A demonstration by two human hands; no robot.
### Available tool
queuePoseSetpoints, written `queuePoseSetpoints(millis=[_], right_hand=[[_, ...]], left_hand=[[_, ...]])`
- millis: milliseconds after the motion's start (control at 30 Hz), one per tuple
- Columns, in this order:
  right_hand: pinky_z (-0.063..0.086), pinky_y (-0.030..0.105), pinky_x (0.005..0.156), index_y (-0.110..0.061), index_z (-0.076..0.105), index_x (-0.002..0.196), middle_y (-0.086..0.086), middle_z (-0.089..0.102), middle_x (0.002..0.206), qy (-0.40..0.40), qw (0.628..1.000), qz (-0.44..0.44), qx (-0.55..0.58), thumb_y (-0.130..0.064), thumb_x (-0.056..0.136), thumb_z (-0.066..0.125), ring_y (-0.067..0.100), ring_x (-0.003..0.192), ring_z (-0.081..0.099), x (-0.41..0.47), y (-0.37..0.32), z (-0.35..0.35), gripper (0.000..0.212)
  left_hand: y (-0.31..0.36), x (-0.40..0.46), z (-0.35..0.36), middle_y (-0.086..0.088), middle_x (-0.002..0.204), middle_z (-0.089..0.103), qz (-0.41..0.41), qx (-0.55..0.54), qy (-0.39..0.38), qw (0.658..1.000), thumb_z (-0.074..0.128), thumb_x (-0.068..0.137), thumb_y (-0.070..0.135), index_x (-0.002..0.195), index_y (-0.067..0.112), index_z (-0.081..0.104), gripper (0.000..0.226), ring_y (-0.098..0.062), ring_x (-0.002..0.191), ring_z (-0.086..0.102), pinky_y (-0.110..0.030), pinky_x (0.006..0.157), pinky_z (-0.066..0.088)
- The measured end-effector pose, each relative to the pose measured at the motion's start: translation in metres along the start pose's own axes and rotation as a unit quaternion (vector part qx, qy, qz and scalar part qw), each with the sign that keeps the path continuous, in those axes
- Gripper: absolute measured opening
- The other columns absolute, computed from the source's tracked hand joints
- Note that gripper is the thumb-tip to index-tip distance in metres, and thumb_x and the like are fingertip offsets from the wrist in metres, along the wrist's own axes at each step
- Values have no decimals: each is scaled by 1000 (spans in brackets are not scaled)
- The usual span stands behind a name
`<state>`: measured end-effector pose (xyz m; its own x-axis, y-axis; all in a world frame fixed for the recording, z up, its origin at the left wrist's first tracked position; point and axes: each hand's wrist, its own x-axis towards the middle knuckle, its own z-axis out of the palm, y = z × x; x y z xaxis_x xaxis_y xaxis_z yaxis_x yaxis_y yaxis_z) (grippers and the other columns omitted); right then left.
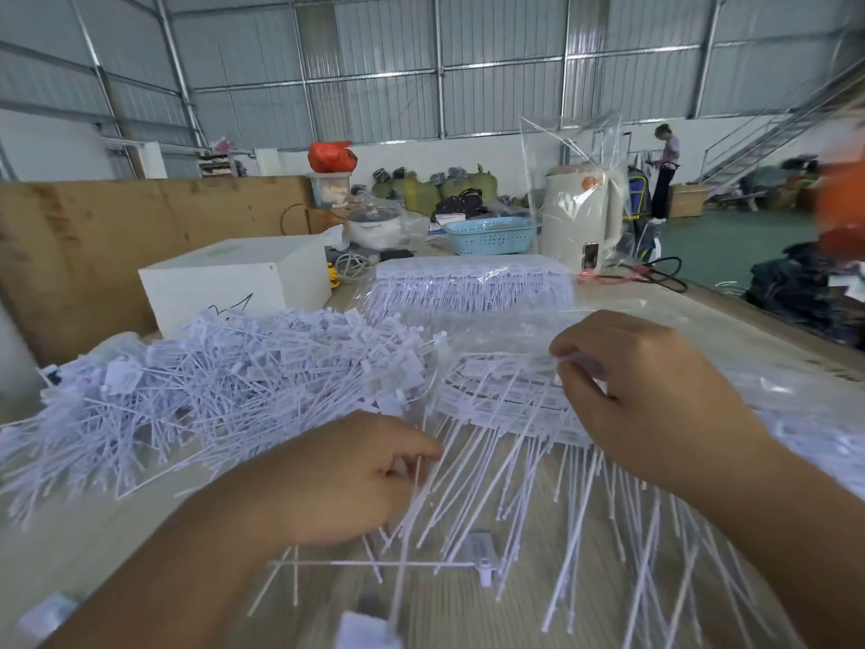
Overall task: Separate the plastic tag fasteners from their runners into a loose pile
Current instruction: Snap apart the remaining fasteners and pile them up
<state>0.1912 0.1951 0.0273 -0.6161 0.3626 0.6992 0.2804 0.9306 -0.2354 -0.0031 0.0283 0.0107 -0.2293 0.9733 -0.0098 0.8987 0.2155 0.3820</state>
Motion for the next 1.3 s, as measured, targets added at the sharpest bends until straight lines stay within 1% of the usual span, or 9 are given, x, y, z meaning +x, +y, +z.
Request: queuePoseSetpoints(millis=[100, 233, 433, 600, 833, 967, 1067, 1167, 1300], right_hand=[[54, 44, 62, -13, 70, 97, -1, 65, 88, -2, 1000, 6, -1, -10, 89, 59, 21, 78, 62, 0, 2, 0, 14], [56, 44, 65, -12, 70, 98, -1, 65, 89, -12, 1000, 8, -2, -11, 89, 59, 22, 80, 63, 0, 1, 1, 14], [54, 44, 63, -12, 69, 97, -1, 64, 86, -13, 1000, 18, -20, -11, 90, 58, 22, 78, 60, 1, 2, 0, 14], [53, 44, 64, -10, 69, 97, 1, 64, 87, -14, 999, 15, -25, -9, 90, 56, 22, 79, 58, 1, 0, 1, 15], [54, 49, 61, -8, 69, 111, 8, 68, 91, -20, 997, -69, -18, -3, 87, 67, 31, 85, 62, -2, -14, -1, 24], [54, 48, 52, -7, 67, 115, 8, 69, 88, -9, 994, -100, -36, 0, 82, 73, 33, 78, 63, -6, -21, -1, 34], [54, 44, 47, -8, 66, 116, 6, 67, 82, -14, 991, -127, -29, -3, 80, 75, 30, 71, 63, -8, -30, 2, 37], [49, 30, 43, -10, 62, 123, 1, 62, 74, -41, 985, -165, -20, -12, 78, 68, 19, 61, 57, -11, -43, 8, 45], [43, 26, 45, -9, 57, 131, 1, 61, 76, -69, 987, -147, 19, -7, 79, 73, 11, 60, 45, -14, -44, 12, 54]], left_hand=[[2, -3, 4, 11, 93, 56, 20, 94, -87, 992, 54, 81, 13, 100, 29, 60, 25, -9, 81, 59, -34, 70, 51], [4, -1, 9, 19, 93, 51, 27, 138, -77, 987, 63, 81, 22, 99, 39, 56, 26, 1, 82, 54, -22, 67, 43], [-1, -1, 2, 21, 91, 54, 14, 103, -53, 993, 64, 79, 31, 101, 45, 60, 27, 3, 81, 55, -27, 75, 51], [3, -2, 3, 21, 84, 62, 7, 43, -104, 994, 68, 71, 43, 85, 48, 63, 15, 1, 71, 60, -25, 64, 50], [-8, 7, 2, 16, 69, 58, -53, 193, 109, 974, 63, 87, 40, 90, 38, 68, 7, -1, 65, 56, -21, 56, 42], [-9, 4, 2, 16, 69, 60, -47, 77, 113, 990, 65, 82, 28, 106, 45, 60, 30, -1, 59, 55, -22, 54, 40], [6, 10, 4, 17, 72, 62, 9, -42, 219, 975, 65, 82, 26, 105, 44, 53, 31, -3, 56, 57, -28, 56, 48], [29, 18, 10, 7, 65, 58, 50, -31, 286, 956, 55, 89, 36, 111, 43, 49, 24, -6, 55, 57, -28, 52, 45], [33, 20, 16, 7, 51, 50, 73, -34, 236, 968, 44, 90, 32, 83, 39, 59, 18, -7, 46, 50, -24, 46, 34]])
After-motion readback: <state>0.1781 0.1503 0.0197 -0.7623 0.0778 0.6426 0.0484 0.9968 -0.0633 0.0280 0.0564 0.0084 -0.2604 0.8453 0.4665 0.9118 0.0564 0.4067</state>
